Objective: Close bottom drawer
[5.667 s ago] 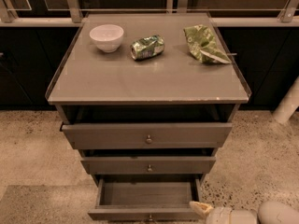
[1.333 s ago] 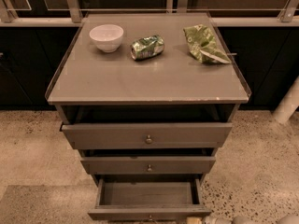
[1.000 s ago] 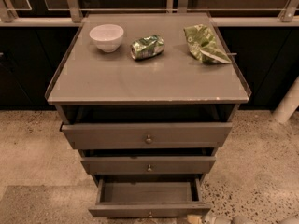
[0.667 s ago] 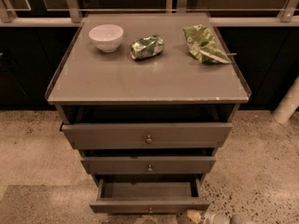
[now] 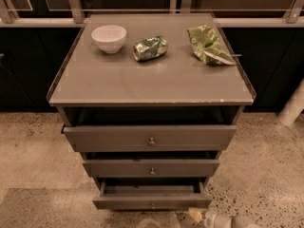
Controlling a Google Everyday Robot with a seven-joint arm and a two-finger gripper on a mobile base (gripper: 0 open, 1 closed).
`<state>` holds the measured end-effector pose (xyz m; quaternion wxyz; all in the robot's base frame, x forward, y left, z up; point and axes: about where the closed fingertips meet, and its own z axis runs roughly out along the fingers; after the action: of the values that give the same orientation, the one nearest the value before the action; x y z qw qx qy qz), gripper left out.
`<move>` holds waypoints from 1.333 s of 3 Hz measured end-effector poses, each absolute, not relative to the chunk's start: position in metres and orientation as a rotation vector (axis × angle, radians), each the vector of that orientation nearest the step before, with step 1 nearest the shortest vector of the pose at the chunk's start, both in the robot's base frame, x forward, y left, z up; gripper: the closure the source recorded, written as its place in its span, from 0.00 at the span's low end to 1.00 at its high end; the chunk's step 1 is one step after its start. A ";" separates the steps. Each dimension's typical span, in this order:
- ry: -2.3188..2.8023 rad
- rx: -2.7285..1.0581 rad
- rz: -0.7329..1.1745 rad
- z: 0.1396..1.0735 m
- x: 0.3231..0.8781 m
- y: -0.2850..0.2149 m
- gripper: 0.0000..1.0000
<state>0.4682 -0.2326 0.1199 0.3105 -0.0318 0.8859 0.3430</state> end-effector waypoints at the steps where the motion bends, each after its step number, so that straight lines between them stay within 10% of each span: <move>1: 2.274 -0.150 0.842 0.135 0.497 -0.225 1.00; 4: 2.215 -0.206 0.804 0.148 0.522 -0.215 1.00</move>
Offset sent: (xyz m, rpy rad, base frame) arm 0.1264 0.0319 0.0675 -0.1509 -0.3770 0.0359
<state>0.5218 -0.2148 0.1483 0.3784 -0.0805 0.8668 0.3147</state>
